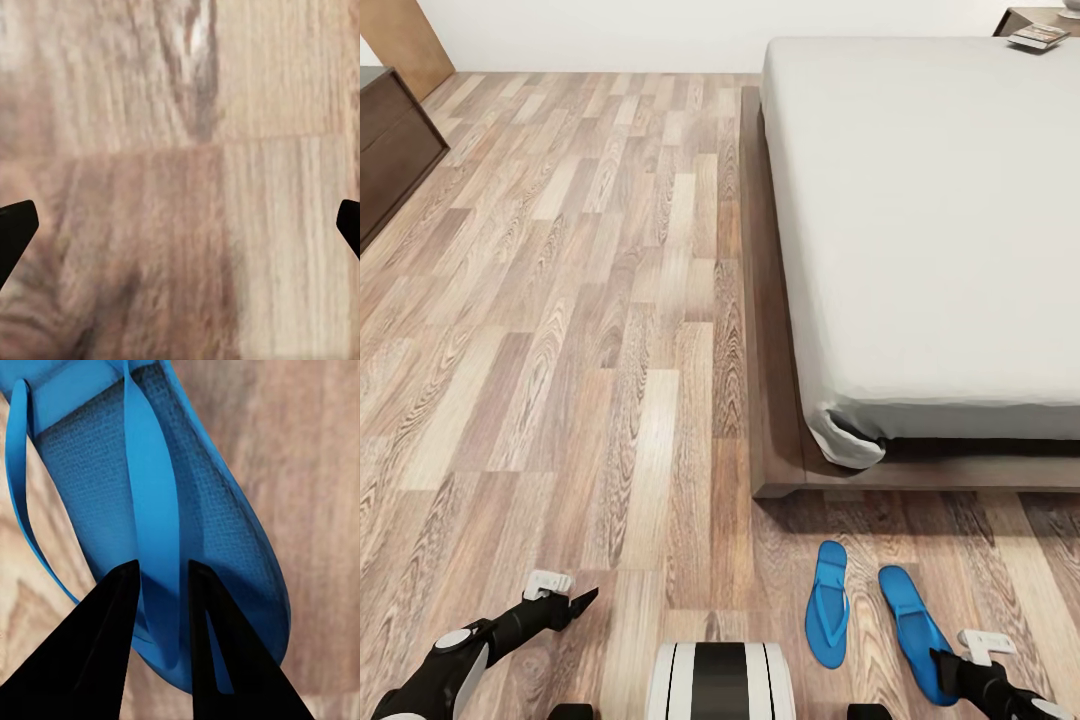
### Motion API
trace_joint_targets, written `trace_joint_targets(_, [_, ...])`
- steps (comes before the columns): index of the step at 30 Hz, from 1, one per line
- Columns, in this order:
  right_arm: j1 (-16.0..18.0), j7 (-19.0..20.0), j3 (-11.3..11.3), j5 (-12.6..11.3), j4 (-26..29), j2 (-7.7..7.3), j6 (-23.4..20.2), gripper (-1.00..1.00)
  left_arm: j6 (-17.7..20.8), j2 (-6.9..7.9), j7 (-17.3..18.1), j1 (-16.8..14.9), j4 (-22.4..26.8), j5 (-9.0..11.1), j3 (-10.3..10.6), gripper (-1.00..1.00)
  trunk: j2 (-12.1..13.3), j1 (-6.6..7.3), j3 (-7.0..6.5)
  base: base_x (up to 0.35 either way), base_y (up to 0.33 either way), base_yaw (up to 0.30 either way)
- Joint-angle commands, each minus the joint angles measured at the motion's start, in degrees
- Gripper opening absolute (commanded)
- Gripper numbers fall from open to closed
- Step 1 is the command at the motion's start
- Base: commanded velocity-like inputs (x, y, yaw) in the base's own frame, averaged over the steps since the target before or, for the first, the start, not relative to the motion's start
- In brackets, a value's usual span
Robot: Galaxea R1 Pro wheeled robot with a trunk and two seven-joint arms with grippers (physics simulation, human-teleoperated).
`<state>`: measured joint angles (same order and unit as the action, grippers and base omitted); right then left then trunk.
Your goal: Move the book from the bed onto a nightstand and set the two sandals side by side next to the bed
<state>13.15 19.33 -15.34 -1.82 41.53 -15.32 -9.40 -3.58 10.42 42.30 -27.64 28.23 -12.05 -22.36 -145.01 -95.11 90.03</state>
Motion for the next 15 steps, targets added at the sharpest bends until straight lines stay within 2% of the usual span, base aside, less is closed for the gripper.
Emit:
trace_joint_targets(1, [0.04, 0.47, -0.21, -0.27, 0.1, 0.03, -0.45, -1.0, -0.37, -0.04, 0.31, -0.05, -0.02, -0.6, -0.39, 1.0, -0.01, 0.01, 0.03, 0.0, 0.0, 0.0])
trace_joint_targets(15, [0.24, 0.54, -0.13, -0.46, 2.05, 0.12, -0.32, -1.0, -0.37, -0.47, 0.32, -0.05, -0.02, -0.6, -0.41, 1.0, -0.01, 0.01, 0.03, 0.0, 0.0, 0.0])
